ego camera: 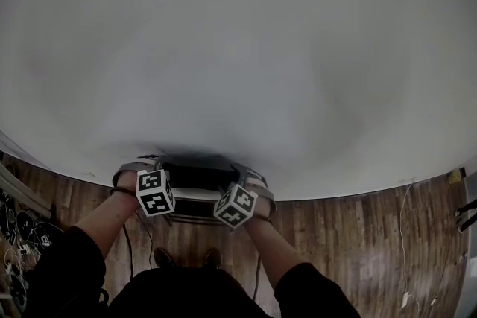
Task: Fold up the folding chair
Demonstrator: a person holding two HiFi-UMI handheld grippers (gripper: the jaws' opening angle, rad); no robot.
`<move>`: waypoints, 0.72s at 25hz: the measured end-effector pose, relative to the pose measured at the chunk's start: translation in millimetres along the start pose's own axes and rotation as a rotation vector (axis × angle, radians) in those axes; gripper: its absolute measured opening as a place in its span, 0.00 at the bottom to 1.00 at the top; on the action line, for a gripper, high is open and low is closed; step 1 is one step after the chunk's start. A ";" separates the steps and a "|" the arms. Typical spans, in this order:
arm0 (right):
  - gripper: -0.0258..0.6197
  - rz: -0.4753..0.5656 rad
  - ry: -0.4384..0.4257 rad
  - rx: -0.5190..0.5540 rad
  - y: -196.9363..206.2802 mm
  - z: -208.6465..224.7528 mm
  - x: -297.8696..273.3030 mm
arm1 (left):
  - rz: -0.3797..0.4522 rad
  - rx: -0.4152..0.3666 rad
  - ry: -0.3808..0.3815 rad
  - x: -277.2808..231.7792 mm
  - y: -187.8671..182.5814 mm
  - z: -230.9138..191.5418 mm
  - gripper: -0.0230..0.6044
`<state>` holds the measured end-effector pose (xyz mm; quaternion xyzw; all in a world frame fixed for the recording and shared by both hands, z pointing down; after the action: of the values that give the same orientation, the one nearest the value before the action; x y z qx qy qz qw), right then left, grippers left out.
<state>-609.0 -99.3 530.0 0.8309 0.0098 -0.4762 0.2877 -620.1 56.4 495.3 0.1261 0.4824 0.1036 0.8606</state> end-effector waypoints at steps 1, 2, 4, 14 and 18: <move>0.47 0.001 0.009 -0.001 0.1 1.3 -1.6 | 0.000 0.002 -0.008 -1.7 0.1 -1.1 0.24; 0.47 0.002 0.018 -0.002 0.2 2.3 -3.0 | 0.000 0.004 -0.016 -3.1 0.2 -2.0 0.24; 0.48 0.008 0.041 0.000 0.5 3.7 -5.2 | 0.001 0.011 -0.033 -5.5 0.9 -3.2 0.24; 0.50 0.022 0.123 0.003 -2.4 13.2 -14.3 | -0.012 0.028 -0.090 -16.2 2.1 -14.0 0.24; 0.51 0.032 0.161 0.008 -3.6 15.5 -16.5 | -0.010 0.024 -0.111 -19.3 2.8 -17.2 0.24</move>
<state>-631.3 -99.6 535.6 0.8676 0.0179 -0.4033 0.2903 -644.9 55.3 503.0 0.1395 0.4357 0.0864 0.8850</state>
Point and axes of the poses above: the fingertips, and each gripper's own axes: x backward along the fingers, z to its right, y out of its underside, the point moved 5 cm from there along x, backward along the fingers, and after that the axes turned 7 degrees about -y, right-handed, at the moved point
